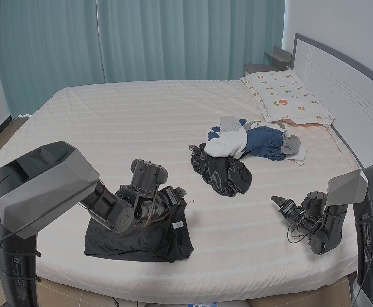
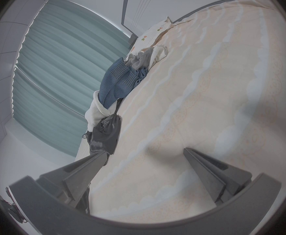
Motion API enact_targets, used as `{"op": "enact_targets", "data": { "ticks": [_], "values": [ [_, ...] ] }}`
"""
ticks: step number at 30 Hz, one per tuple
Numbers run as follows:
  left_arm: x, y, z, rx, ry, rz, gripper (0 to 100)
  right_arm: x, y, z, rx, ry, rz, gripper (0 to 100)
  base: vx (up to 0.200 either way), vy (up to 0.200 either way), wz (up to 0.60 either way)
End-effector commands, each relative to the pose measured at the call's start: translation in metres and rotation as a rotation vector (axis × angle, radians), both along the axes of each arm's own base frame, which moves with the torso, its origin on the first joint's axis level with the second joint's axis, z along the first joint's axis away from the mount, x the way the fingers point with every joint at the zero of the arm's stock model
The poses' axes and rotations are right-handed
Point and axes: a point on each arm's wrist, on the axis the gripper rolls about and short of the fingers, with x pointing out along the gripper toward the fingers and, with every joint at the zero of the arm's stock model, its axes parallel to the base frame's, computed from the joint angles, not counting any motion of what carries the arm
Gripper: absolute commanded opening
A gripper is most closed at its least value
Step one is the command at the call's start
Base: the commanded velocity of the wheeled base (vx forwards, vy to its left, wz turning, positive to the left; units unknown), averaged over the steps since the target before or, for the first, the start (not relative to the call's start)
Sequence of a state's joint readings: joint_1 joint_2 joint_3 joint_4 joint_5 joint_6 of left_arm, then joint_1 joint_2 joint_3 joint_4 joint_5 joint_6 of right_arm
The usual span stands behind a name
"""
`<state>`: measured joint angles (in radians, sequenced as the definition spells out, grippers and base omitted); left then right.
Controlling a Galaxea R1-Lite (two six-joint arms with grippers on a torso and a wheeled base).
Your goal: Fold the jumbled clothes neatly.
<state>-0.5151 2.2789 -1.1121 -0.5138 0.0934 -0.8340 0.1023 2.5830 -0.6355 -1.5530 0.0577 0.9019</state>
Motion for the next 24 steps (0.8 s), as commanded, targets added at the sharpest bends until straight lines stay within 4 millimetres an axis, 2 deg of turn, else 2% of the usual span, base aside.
{"op": "enact_targets", "data": {
  "ticks": [1, 6, 11, 13, 15, 21, 24],
  "values": [
    [-0.005, 0.019, 0.025, -0.082, -0.003, 0.008, 100, 0.000, 0.000, 0.001, 0.001, -0.011, 0.001, 100, 0.000, 0.000, 0.00],
    [-0.016, 0.045, 0.041, -0.175, 0.024, -0.025, 100, 0.000, 0.000, 0.001, 0.001, -0.011, 0.001, 100, 0.000, 0.000, 0.00],
    [-0.017, 0.069, 0.050, -0.296, 0.028, -0.014, 100, 0.000, 0.000, 0.000, -0.004, -0.010, 0.003, 100, 0.000, 0.000, 0.00],
    [-0.017, 0.074, 0.047, -0.310, 0.027, -0.011, 100, 0.000, 0.000, 0.000, -0.004, -0.010, 0.003, 100, 0.000, 0.000, 0.00],
    [-0.023, 0.081, 0.035, -0.290, 0.050, 0.001, 100, 0.000, 0.000, 0.000, -0.004, -0.009, 0.003, 100, 0.000, 0.000, 0.00],
    [-0.037, 0.101, 0.016, -0.272, 0.083, 0.036, 100, 0.000, 0.000, 0.000, -0.004, -0.010, 0.003, 100, 0.000, 0.000, 0.00],
    [-0.046, 0.112, 0.007, -0.269, 0.095, 0.063, 100, 0.000, 0.000, 0.000, -0.004, -0.010, 0.003, 100, -0.200, 0.000, 0.00]
  ]
}}
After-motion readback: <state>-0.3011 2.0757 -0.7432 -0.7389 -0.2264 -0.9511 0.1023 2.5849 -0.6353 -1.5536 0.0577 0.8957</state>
